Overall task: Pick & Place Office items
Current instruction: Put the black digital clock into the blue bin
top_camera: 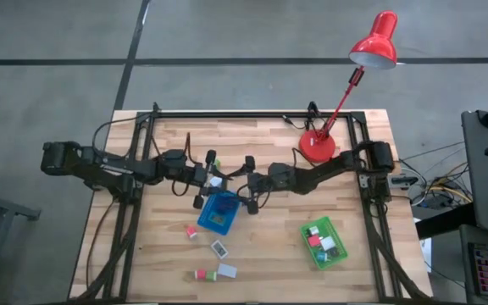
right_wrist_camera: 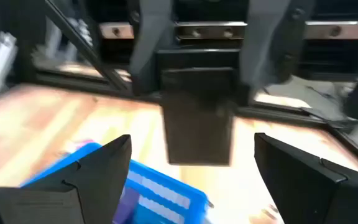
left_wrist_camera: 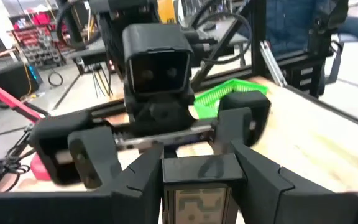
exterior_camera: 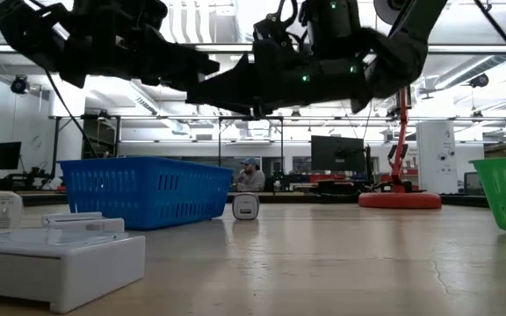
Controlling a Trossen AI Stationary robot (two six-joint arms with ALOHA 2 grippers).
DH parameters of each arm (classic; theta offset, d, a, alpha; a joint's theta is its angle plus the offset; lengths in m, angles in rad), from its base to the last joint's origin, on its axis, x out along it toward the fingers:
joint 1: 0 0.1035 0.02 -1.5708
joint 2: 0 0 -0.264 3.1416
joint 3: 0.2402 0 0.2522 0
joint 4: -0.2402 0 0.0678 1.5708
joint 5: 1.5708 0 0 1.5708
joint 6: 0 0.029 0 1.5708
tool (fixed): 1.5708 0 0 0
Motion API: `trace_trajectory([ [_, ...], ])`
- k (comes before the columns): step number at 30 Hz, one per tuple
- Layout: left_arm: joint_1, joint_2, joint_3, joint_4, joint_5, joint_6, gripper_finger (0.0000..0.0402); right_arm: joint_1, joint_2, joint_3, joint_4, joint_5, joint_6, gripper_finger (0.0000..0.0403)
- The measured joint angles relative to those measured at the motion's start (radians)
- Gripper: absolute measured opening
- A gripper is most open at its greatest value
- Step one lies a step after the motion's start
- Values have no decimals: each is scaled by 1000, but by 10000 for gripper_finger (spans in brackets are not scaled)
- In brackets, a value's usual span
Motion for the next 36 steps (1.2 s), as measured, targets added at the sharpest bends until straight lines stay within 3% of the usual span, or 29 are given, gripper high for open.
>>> trace_trajectory([
  [8,-7,-74,39,-192,-38,31,152,8,-136,-13,-310,51,15,326],
  [20,-14,-86,42,-262,-81,45,152,12,-264,-13,-747,36,109,326],
  [24,-14,-86,47,-303,-85,52,152,17,-285,3,-903,36,135,326],
  [36,-46,-85,178,-635,-146,40,152,39,-291,84,-1227,14,187,326],
])
